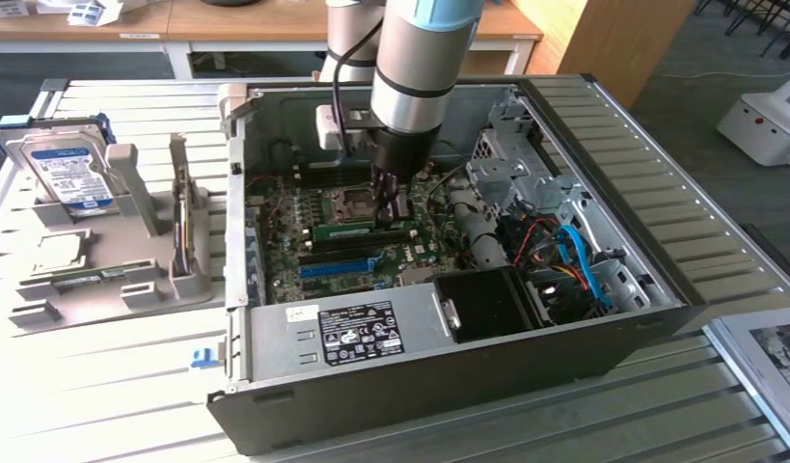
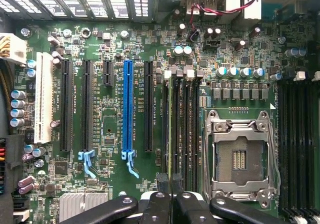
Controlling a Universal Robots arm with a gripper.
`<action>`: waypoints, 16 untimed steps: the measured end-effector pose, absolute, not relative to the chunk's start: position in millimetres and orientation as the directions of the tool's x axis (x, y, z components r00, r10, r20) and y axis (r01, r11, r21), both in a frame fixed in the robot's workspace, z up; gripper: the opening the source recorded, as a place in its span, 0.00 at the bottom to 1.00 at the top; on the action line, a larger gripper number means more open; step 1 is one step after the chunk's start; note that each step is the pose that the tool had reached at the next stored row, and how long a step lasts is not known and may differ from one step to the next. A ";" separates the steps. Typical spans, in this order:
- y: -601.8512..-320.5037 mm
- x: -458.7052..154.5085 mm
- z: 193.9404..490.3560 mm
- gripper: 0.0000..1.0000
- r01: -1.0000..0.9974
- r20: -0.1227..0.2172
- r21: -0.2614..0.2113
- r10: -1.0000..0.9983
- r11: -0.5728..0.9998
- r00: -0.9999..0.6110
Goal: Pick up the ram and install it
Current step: 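Insert the ram into the slot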
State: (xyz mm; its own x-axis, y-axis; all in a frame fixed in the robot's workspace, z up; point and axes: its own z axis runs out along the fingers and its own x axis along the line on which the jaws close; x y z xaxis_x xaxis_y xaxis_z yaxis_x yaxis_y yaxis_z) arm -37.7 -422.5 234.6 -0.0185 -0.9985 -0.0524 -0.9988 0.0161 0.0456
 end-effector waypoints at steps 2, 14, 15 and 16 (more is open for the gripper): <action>-422.5 -37.9 233.9 0.12 -0.999 -0.052 0.045 -0.998 0.016 -0.018; -422.4 -37.8 231.9 0.12 -0.999 -0.053 0.045 -0.998 0.016 -0.018; -422.4 -37.8 231.5 0.12 -0.999 -0.053 0.045 -0.998 0.016 -0.018; -422.4 -37.8 231.2 0.12 -0.999 -0.052 0.045 -0.998 0.016 -0.018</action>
